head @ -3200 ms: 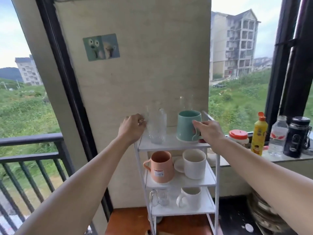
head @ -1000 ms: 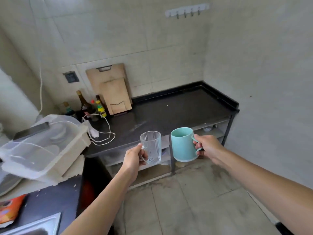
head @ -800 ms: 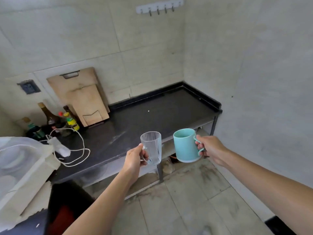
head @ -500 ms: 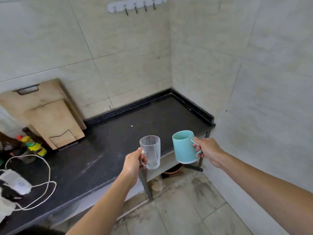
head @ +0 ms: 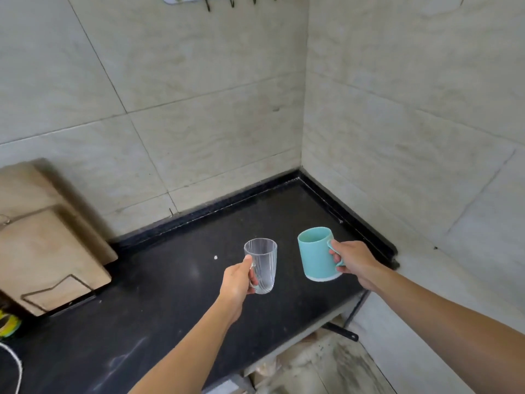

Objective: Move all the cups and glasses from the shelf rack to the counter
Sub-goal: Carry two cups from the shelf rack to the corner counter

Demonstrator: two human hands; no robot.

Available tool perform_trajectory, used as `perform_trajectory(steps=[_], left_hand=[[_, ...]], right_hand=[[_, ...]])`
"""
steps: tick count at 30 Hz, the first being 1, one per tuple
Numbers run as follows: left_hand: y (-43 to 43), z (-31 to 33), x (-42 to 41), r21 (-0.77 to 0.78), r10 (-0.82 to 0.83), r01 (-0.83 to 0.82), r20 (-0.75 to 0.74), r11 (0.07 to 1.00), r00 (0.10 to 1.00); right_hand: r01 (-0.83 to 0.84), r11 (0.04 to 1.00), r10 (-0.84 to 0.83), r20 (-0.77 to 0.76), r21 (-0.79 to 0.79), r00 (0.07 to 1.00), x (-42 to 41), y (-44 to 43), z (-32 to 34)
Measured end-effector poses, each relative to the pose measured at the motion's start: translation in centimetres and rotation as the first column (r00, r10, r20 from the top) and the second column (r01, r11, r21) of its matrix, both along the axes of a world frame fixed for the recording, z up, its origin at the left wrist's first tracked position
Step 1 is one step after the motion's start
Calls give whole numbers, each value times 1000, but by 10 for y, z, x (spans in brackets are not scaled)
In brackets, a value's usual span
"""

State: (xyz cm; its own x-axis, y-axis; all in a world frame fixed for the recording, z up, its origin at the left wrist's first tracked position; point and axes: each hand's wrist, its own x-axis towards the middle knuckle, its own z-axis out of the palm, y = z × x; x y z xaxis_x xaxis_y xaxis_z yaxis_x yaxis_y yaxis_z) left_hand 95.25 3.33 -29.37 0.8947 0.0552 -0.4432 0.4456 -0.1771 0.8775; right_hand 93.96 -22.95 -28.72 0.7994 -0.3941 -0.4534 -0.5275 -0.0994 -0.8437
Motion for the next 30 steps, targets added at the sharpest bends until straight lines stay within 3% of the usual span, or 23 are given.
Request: perform_trajectory(steps=[9,20,30], left_hand=[[-26,-18,159,69,-48,55,-109,996,993],[-94,-82,297,71,0,16,-232,997,973],[-136,-118,374,33,35,-29,-208,999,977]], right_hand=[[34,999,-34,-26,2,999,145,-23,-22],[-106,992,108,-24,74,994,323,-63,-99],[-173,981,171,25,90,985,402,-88,-141]])
